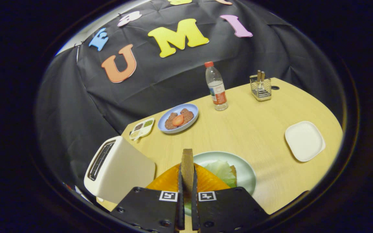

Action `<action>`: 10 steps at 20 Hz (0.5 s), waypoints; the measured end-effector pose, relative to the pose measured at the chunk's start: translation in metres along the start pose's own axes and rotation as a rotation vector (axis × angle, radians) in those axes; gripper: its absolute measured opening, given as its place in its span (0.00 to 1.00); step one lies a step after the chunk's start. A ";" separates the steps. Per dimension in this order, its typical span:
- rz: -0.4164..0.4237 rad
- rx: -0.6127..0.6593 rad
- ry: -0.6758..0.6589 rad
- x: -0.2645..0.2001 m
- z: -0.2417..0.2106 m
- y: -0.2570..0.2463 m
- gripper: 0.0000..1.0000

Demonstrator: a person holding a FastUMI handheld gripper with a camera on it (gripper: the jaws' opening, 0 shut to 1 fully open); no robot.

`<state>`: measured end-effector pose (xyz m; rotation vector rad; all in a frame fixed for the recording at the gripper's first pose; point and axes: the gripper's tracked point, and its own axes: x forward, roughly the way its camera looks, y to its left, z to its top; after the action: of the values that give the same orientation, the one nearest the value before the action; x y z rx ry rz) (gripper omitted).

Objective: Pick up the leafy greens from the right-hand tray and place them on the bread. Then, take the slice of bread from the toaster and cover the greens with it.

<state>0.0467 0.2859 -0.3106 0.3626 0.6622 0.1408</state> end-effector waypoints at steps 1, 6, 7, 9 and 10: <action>-0.005 -0.001 0.000 -0.001 0.000 -0.005 0.08; -0.047 -0.045 0.017 0.003 -0.011 -0.034 0.08; -0.061 -0.060 0.025 0.007 -0.015 -0.043 0.13; -0.079 -0.076 0.021 0.009 -0.017 -0.053 0.21; -0.083 -0.084 0.020 0.009 -0.019 -0.057 0.27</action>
<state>0.0431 0.2402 -0.3507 0.2528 0.6877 0.0929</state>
